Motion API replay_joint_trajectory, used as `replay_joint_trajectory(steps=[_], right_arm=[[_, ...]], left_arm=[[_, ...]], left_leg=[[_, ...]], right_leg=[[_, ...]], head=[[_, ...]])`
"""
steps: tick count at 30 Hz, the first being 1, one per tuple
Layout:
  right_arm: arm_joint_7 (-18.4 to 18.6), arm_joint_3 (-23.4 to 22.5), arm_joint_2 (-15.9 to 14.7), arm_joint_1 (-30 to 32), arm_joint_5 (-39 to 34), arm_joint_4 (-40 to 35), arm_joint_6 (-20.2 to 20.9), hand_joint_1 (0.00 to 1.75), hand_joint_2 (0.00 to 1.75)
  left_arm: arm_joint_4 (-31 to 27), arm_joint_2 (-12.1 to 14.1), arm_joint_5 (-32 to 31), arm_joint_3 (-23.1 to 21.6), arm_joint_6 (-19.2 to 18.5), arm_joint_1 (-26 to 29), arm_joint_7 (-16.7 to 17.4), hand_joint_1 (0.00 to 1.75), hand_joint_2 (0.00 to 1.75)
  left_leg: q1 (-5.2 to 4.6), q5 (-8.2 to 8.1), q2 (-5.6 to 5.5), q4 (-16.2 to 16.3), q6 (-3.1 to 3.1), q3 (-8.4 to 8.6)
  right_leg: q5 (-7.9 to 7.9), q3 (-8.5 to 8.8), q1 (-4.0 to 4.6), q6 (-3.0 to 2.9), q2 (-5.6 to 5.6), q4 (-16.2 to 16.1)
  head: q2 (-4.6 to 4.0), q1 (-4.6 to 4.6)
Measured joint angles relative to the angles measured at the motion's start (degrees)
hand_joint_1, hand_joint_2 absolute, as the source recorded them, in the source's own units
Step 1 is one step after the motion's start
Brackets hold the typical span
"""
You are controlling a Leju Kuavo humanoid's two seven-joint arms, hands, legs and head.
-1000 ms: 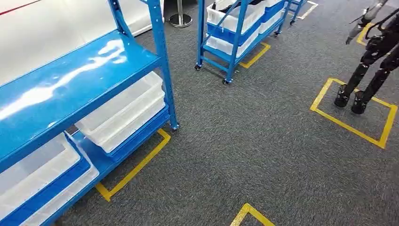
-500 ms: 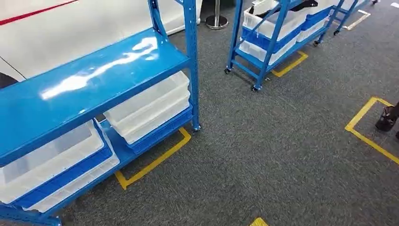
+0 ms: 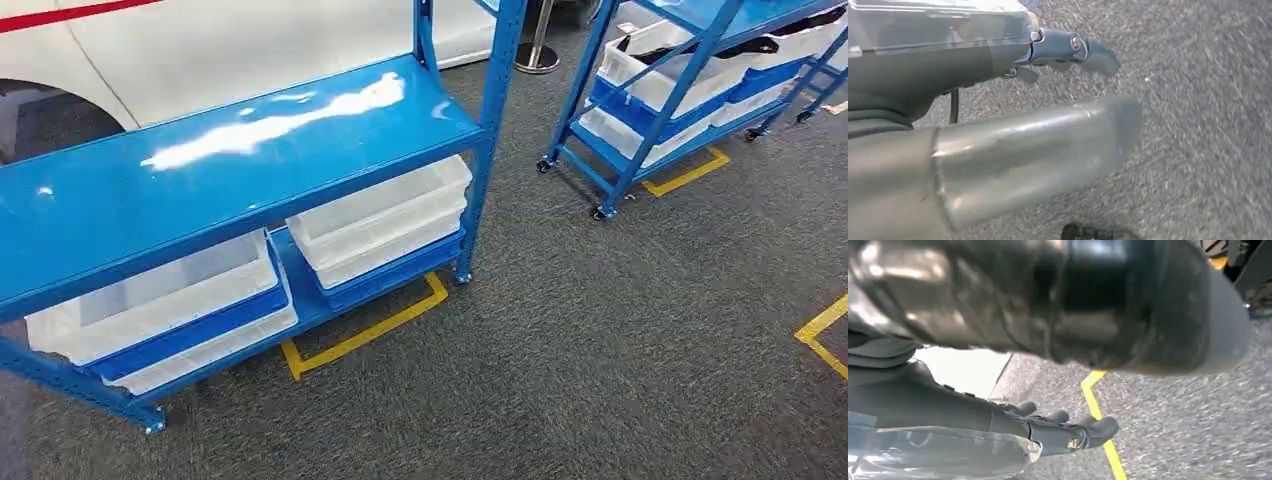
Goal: Take the parts from the cabinet and place them on the table.
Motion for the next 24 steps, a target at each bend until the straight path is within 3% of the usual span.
replay_joint_trajectory(steps=[1,2,3,4,6,7,8,10,12,13,14,15,17,18,19,20,21,22,23,24], right_arm=[[0.0,0.0,0.0,0.1,0.1,0.0,0.0,0.00,0.00],[0.0,0.0,0.0,0.1,0.1,0.0,0.0,0.00,0.00],[0.0,0.0,0.0,0.2,0.2,0.0,0.0,0.00,0.00],[0.0,0.0,0.0,0.2,0.3,0.0,0.0,0.00,0.00],[0.0,0.0,0.0,0.3,0.5,0.0,0.0,0.00,0.00],[0.0,0.0,0.0,0.4,0.6,0.0,0.0,0.00,0.00],[0.0,0.0,-0.1,0.5,0.7,0.0,0.0,0.00,0.00],[-0.1,0.0,-0.1,0.2,0.7,0.0,0.0,0.00,0.00],[-0.1,0.0,-0.1,0.0,0.7,0.0,0.0,0.00,0.00],[-0.1,-0.1,0.1,0.0,0.7,0.0,0.1,0.00,0.00],[-0.1,-0.1,0.0,0.1,0.7,0.0,0.0,0.00,0.00],[-0.1,-0.1,0.0,0.4,0.7,0.0,0.0,0.00,0.00],[-0.1,-0.2,0.0,0.5,0.9,0.0,0.1,0.00,0.00],[-0.1,-0.3,0.0,0.5,0.9,0.0,0.1,0.00,0.00],[-0.1,-0.3,0.0,0.5,0.9,0.0,0.1,0.00,0.00],[-0.1,-0.3,0.0,0.5,1.0,0.0,0.1,0.00,0.00],[-0.1,-0.3,0.0,0.4,1.0,0.0,0.2,0.00,0.00],[-0.1,-0.4,0.0,0.4,1.0,0.0,0.2,0.00,0.00],[-0.1,-0.4,0.0,0.4,1.0,0.0,0.2,0.00,0.00],[-0.1,-0.4,0.1,0.4,1.0,0.0,0.2,0.00,0.00]], left_arm=[[0.0,0.0,0.0,0.0,0.0,-0.1,0.0,0.00,0.00],[0.0,0.0,-0.1,0.0,0.0,-0.1,-0.1,0.00,0.00],[0.0,0.0,-0.1,0.1,0.1,-0.1,-0.1,0.00,0.00],[0.0,0.0,-0.2,0.2,0.1,-0.1,-0.1,0.00,0.00],[0.0,0.0,-0.2,0.4,0.1,0.0,-0.1,0.00,0.00],[0.0,-0.1,-0.2,0.4,0.1,0.0,-0.1,0.00,0.00],[0.0,-0.3,-0.2,0.4,0.1,-0.1,-0.1,0.00,0.00],[0.0,-0.3,-0.2,0.4,0.1,-0.1,0.0,0.00,0.00],[0.0,-0.2,-0.2,0.5,0.1,0.2,0.0,0.00,0.00],[0.0,-0.1,-0.2,0.5,0.2,0.2,0.0,0.00,0.00],[0.0,-0.3,-0.2,0.5,0.1,0.2,0.0,0.00,0.00],[0.0,-0.3,-0.2,0.5,0.2,-0.1,0.0,0.00,0.00],[0.0,-0.2,-0.5,0.5,0.2,-0.3,0.0,0.00,0.00],[0.0,-0.2,-0.6,0.6,0.2,-0.3,0.0,0.00,0.00],[0.0,-0.2,-0.6,0.8,0.2,-0.1,0.1,0.00,0.00],[0.0,-0.2,-0.7,1.0,0.2,0.1,0.1,0.00,0.00],[0.0,-0.2,-0.7,1.3,0.2,0.1,0.1,0.00,0.00],[0.0,-0.2,-0.7,1.4,0.3,0.1,0.0,0.00,0.00],[0.0,-0.2,-0.8,1.4,0.3,-0.1,0.0,0.00,0.00],[0.0,-0.2,-0.8,1.4,0.3,-0.1,0.0,0.00,0.00]], left_leg=[[-0.10,0.00,-0.63,0.0,0.14,-0.08],[-0.22,-0.01,-1.32,0.1,0.25,-0.18],[-0.35,-0.01,-2.14,0.1,0.26,-0.12],[-0.47,-0.02,-3.00,0.1,0.26,-0.01],[-0.56,-0.12,-4.70,0.3,0.22,0.22],[-0.58,-0.20,-5.50,0.3,0.11,0.28],[-0.76,-0.29,-6.03,0.5,-0.08,0.10],[-0.47,-0.25,-7.17,0.6,-0.82,-0.48],[-0.50,-0.04,-8.53,0.2,-1.70,-0.82],[-0.41,-0.43,-7.65,0.7,-1.74,-0.64],[-0.63,-1.77,-4.33,2.4,-2.00,-1.44],[-0.47,-4.04,-2.32,6.1,-2.24,-3.30],[-0.23,-7.99,-0.89,14.6,-2.85,-7.58],[-0.15,-8.52,-0.66,17.2,-3.07,-8.89],[-0.05,-7.60,-0.52,17.0,-3.21,-8.82],[0.06,-5.46,-0.36,14.1,-3.29,-7.30],[0.12,-2.73,0.14,9.0,-3.29,-4.65],[0.10,-0.24,1.85,3.4,-3.13,-1.58],[-0.18,-0.64,4.45,0.9,-2.54,-0.34],[-0.47,-0.19,3.88,0.6,-2.19,-0.37]], right_leg=[[-2.41,-2.52,0.03,0.02,1.00,5.1],[-3.87,-4.85,0.09,0.00,1.33,9.4],[-3.63,-6.07,0.11,-0.09,1.39,11.3],[-2.04,-5.97,0.12,-0.29,1.44,10.3],[3.63,-2.83,0.23,-0.95,2.22,2.4],[6.44,-0.68,0.30,-1.42,3.96,-2.9],[6.14,0.21,0.27,-1.86,7.09,-5.1],[6.16,0.19,0.44,-1.76,5.93,-5.7],[6.23,0.50,0.44,-2.10,4.88,-6.1],[6.59,0.90,-0.23,-2.46,3.86,-7.0],[6.60,1.18,-0.14,-2.84,3.21,-7.3],[6.52,1.25,-0.05,-3.04,2.18,-7.3],[6.25,1.32,0.19,-3.23,0.29,-7.2],[6.13,1.35,0.22,-3.20,-0.47,-7.2],[5.98,1.45,0.22,-3.11,-1.21,-7.1],[5.78,1.63,0.21,-2.97,-1.89,-7.1],[5.51,1.92,0.20,-2.80,-2.61,-6.9],[5.19,2.27,0.21,-2.54,-3.27,-6.8],[4.92,2.46,0.40,-2.17,-3.80,-6.8],[4.67,2.66,0.68,-1.77,-4.32,-6.6]], head=[[0.00,-0.02],[0.00,0.00],[0.00,-0.02],[0.00,0.00],[0.00,0.00],[0.00,0.00],[0.00,-0.06],[0.00,-0.04],[0.00,-0.02],[0.00,-0.02],[0.00,-0.26],[0.00,-0.35],[0.00,-0.35],[0.00,-0.35],[0.00,-0.35],[0.00,-0.37],[0.00,-0.35],[0.00,-0.35],[0.00,-0.37],[0.00,-0.28]])
